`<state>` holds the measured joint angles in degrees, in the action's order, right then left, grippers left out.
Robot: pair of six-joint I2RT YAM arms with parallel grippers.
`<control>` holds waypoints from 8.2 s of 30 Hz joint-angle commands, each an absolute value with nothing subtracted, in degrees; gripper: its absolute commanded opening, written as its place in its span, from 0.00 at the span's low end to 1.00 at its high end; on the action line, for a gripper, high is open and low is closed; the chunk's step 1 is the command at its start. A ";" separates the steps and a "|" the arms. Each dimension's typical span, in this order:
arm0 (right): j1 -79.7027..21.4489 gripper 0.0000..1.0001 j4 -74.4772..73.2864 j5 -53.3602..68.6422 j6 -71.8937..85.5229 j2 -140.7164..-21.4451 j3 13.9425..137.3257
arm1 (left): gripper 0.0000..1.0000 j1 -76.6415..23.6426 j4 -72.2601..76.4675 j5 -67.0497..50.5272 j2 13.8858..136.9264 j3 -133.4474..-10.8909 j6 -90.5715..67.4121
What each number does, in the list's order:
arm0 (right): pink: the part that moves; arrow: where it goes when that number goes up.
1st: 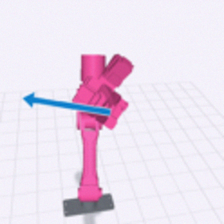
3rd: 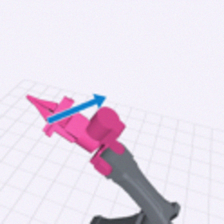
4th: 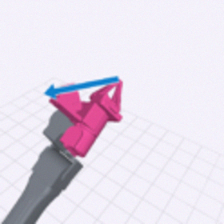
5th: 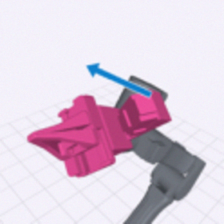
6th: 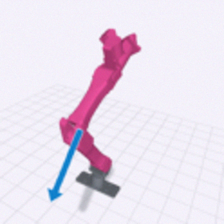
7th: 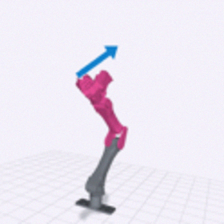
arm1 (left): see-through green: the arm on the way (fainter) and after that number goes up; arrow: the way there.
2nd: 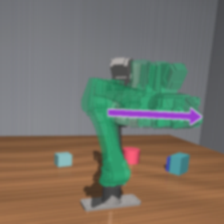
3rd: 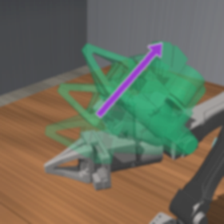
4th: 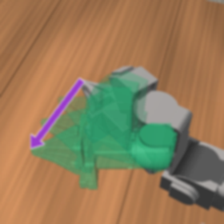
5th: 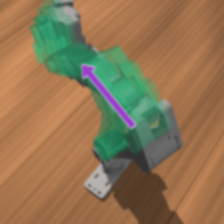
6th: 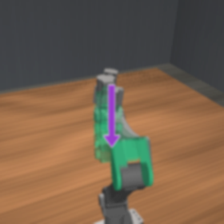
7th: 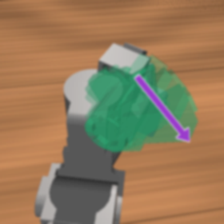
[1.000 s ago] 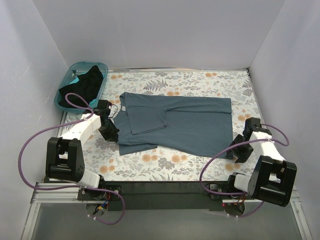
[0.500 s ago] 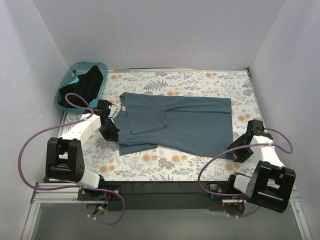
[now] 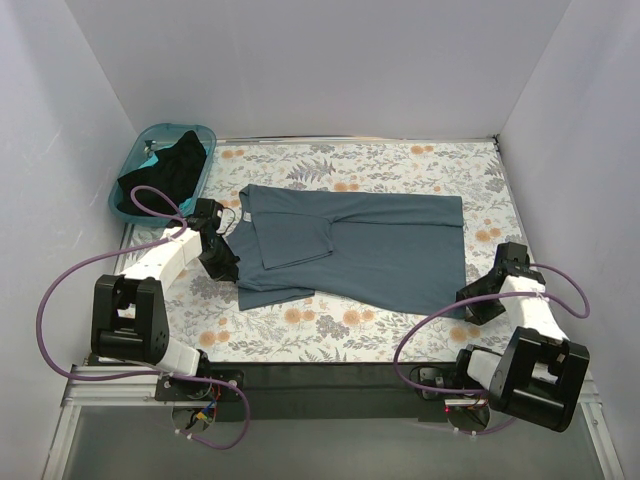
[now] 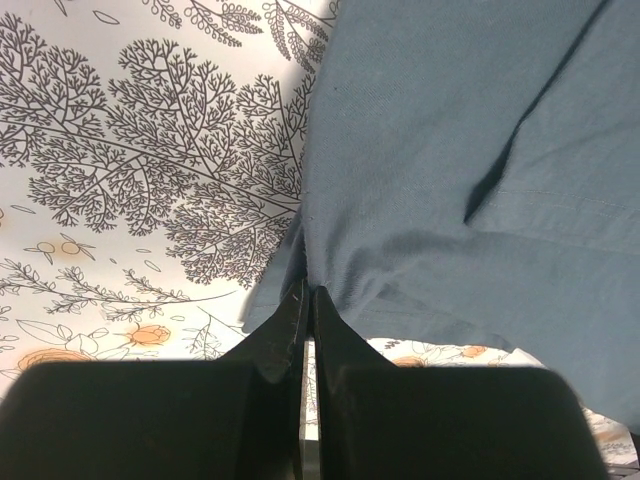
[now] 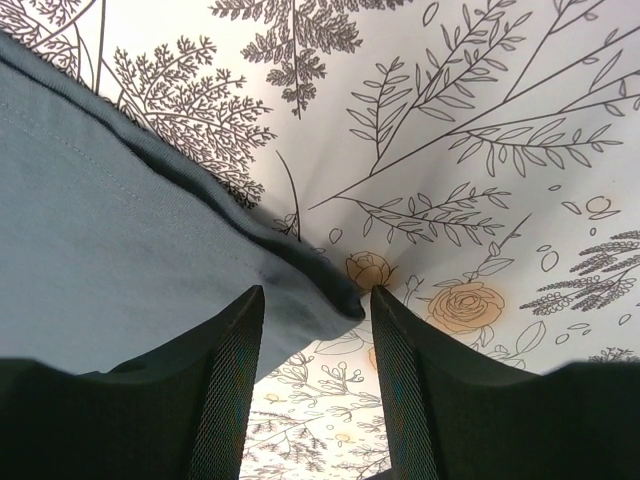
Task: Fold and stack the t-shirts
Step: Fold the tshirt
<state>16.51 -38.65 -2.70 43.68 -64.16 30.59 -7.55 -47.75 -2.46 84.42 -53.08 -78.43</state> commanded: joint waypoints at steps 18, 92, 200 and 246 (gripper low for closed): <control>16.61 0.47 -44.38 -3.17 48.51 -68.55 31.81 | 0.00 -7.12 -46.76 -4.66 83.41 -54.67 -79.28; 16.88 0.01 -51.24 2.28 33.22 -87.36 63.01 | 0.00 -2.99 -49.31 -8.44 92.72 -69.87 -75.15; 2.12 0.57 -35.78 3.59 17.06 -83.77 62.33 | 0.79 -13.87 -36.12 2.72 84.02 -54.15 -72.51; -12.48 0.58 -26.98 8.26 15.29 -77.96 53.70 | 0.00 -18.28 -39.46 1.33 97.55 -78.64 -75.59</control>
<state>-12.29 -26.98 8.95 16.93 -79.13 51.33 -18.13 -39.46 3.27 95.57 -74.04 -76.20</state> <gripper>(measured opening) 0.580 0.026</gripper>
